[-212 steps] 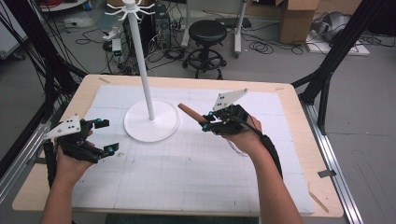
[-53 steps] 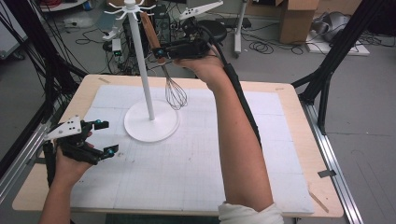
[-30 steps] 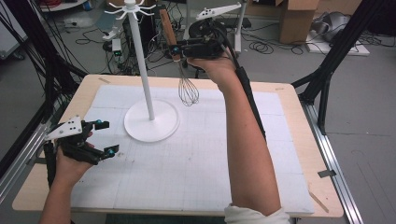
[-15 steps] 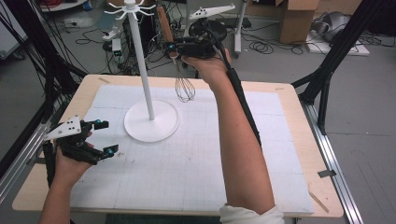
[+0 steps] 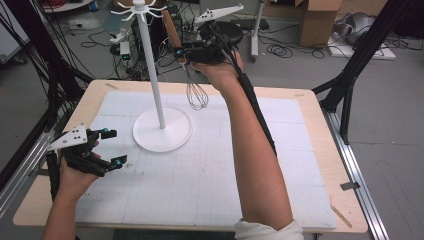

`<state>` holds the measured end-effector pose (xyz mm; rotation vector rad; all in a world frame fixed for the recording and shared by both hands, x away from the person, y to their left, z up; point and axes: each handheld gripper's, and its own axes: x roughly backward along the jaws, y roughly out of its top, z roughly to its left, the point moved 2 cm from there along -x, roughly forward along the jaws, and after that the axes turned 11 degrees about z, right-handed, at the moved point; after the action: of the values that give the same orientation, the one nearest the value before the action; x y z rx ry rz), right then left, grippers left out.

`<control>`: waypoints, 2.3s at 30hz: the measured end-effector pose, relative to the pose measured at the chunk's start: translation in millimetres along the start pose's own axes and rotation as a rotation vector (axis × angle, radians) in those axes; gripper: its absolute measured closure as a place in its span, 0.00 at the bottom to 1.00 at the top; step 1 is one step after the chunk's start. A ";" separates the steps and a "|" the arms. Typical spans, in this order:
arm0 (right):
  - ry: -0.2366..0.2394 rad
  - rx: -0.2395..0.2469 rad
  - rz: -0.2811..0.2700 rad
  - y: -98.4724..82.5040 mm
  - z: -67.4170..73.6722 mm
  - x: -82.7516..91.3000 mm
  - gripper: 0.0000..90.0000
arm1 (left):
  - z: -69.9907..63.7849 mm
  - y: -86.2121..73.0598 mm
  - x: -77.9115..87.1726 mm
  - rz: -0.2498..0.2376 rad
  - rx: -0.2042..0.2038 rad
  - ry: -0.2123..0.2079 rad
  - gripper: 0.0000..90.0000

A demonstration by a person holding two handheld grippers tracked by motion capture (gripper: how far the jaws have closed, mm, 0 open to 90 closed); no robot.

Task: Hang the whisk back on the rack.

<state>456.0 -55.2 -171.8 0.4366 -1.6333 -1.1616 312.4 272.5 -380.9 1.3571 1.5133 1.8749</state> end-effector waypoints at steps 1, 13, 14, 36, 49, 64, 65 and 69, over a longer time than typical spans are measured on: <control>-0.003 0.003 0.001 0.6 0.6 -0.6 0.81 | 0.3 0.0 0.2 0.002 -0.003 0.001 0.02; -0.048 -0.004 -0.004 2.8 0.0 -1.1 0.81 | 0.3 0.0 0.7 -0.001 -0.002 0.000 0.02; -0.053 -0.012 -0.004 2.4 -1.8 -0.1 0.81 | 0.0 0.1 0.6 -0.003 0.000 -0.002 0.02; -0.101 -0.056 0.010 15.1 -20.2 -6.6 0.81 | -0.8 0.1 0.4 -0.004 0.002 -0.005 0.02; -0.090 -0.051 0.030 15.1 -15.3 -14.7 0.81 | -1.0 0.2 -0.3 -0.004 0.002 -0.005 0.02; -0.140 -0.039 0.039 16.6 -10.2 -18.1 0.81 | -1.1 0.4 0.1 -0.005 0.000 -0.006 0.02; -0.148 -0.040 0.043 16.4 -10.4 -18.9 0.81 | -1.5 0.4 0.3 -0.007 0.004 -0.007 0.02; -0.168 -0.052 0.051 16.6 -13.4 -19.6 0.81 | -1.3 0.3 0.5 -0.008 0.005 -0.005 0.02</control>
<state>479.8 -39.1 -168.3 0.2689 -1.7433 -1.2265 311.1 272.1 -380.3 1.3552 1.5196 1.8634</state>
